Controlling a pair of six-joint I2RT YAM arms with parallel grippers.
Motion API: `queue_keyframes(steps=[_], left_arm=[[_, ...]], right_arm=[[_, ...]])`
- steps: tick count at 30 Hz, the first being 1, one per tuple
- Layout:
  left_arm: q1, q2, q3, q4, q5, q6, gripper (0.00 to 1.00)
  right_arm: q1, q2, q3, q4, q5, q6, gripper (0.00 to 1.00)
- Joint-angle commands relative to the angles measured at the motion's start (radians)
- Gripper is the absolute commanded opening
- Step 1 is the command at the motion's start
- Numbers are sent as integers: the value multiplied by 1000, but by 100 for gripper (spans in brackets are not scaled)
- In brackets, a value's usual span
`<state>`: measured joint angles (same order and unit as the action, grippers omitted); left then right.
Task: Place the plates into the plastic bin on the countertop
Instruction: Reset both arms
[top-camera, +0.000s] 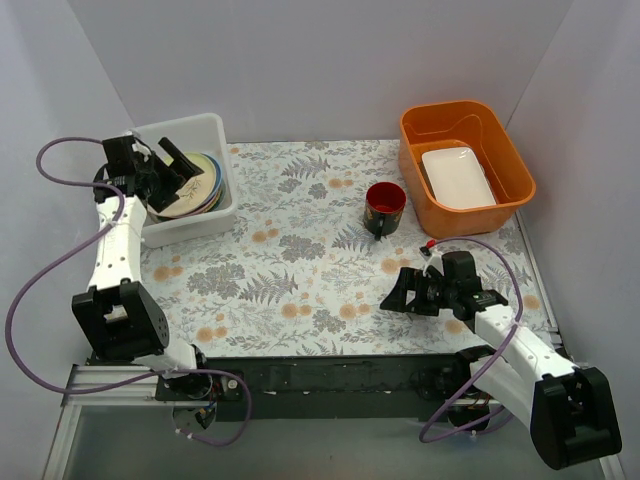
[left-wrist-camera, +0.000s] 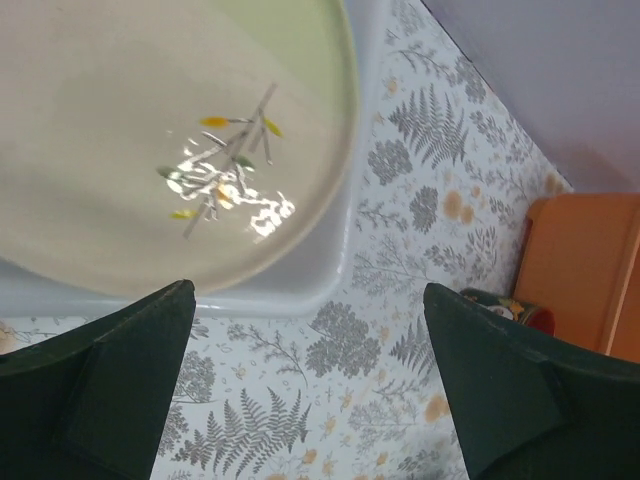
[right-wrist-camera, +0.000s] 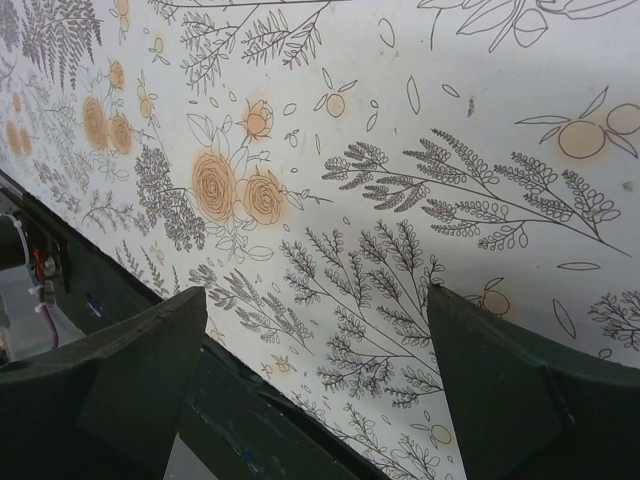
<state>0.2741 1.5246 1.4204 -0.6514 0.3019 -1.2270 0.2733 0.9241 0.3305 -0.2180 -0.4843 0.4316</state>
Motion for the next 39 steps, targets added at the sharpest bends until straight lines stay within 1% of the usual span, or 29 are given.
queue_keyframes(steps=[1,4,8,10,11,13,16,17,19,20,22,23,25,26,28,31,35,39], left_arm=[[-68,-154,-43,-5,-50,47,98],[-121,-220,-96,-5,-72,49,98],[-235,-288,-188,-5,-116,57,98],[-259,-326,-230,8,-138,52,98],[-316,-357,-253,13,-144,52,98],[-352,-379,-300,18,-170,47,98],[-443,-394,-336,7,-228,37,98],[-496,-397,-345,4,-245,26,98],[-551,-397,-374,6,-289,9,98],[-612,-393,-383,6,-320,-3,98],[-677,-363,-397,6,-372,-14,98],[-737,-347,-399,3,-389,-23,98],[-791,-296,-403,-5,-437,-37,98],[-834,-279,-402,-11,-448,-43,98],[-886,-226,-403,-22,-466,-65,98],[-941,-166,-406,-31,-488,-81,98],[-954,-130,-433,-21,-480,-114,98],[-955,-119,-451,9,-460,-114,98]], right_arm=[[1,-42,38,-50,18,-7,98],[3,-60,35,-75,23,-13,98],[3,-77,33,-87,35,-13,98],[3,-73,39,-87,35,-10,98],[3,-68,44,-89,36,-7,98],[3,-61,54,-96,42,-8,98],[3,-60,84,-129,72,-22,98],[4,-62,96,-139,88,-25,98],[4,-64,107,-159,101,-30,98],[4,-67,113,-165,113,-31,98],[6,-67,133,-193,130,-39,98],[7,-67,142,-202,154,-48,98],[10,-68,174,-236,179,-57,98],[10,-68,183,-247,197,-63,98],[12,-68,209,-257,211,-70,98],[14,-54,238,-267,227,-73,98],[18,-30,271,-276,260,-85,98],[18,1,306,-282,288,-105,98]])
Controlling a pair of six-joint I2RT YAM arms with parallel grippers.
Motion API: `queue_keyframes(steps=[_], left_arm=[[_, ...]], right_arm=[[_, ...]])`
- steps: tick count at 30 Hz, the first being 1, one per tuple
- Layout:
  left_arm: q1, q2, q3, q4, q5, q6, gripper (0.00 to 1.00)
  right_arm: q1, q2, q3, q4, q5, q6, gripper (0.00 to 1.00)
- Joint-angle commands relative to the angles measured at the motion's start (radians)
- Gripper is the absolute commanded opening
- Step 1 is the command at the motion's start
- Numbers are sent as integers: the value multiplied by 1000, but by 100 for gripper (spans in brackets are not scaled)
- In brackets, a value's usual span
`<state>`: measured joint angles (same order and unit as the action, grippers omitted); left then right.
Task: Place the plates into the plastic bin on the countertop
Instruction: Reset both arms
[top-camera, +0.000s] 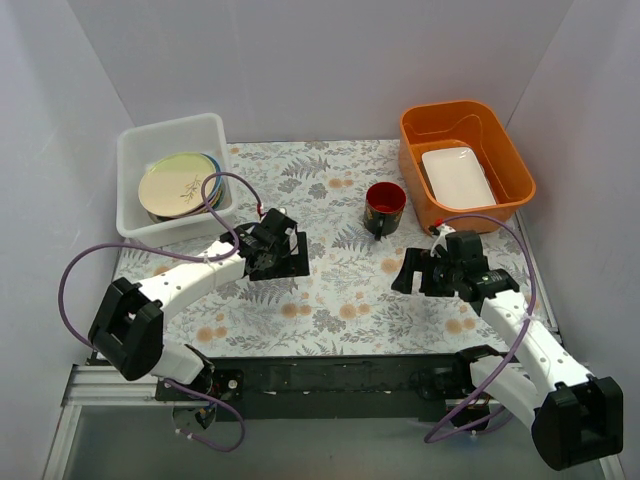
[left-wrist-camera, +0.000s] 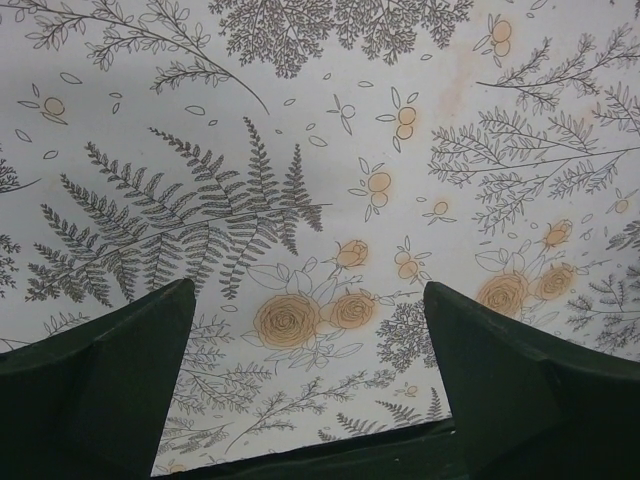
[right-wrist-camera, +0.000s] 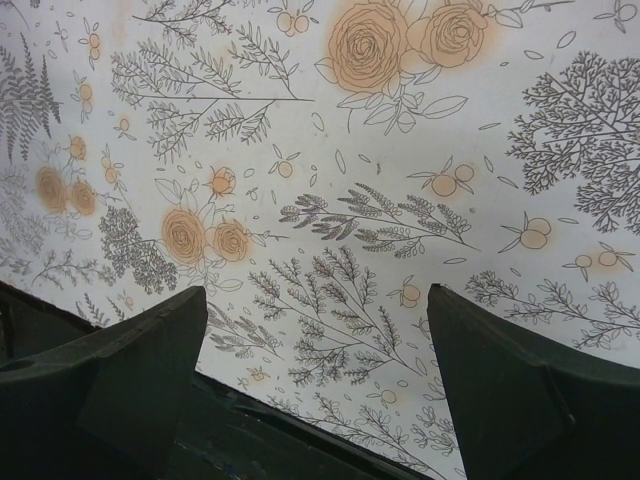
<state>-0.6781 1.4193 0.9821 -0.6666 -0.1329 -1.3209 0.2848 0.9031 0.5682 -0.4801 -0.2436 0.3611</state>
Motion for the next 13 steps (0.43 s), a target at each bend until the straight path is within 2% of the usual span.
queue_keyframes(steps=[1,6,11,13], left_arm=[[-3,-14,-13,27,-27,-15,98],[-3,-6,0,48,-24,-9,98],[-3,-69,-40,120,-4,8,98],[-3,-103,-46,134,-46,2,98]], right_arm=[[8,28,74,-17,47,-39,98],[8,60,93,-8,43,-45,98],[8,76,105,-3,46,-60,98],[7,76,101,17,58,-60,98]])
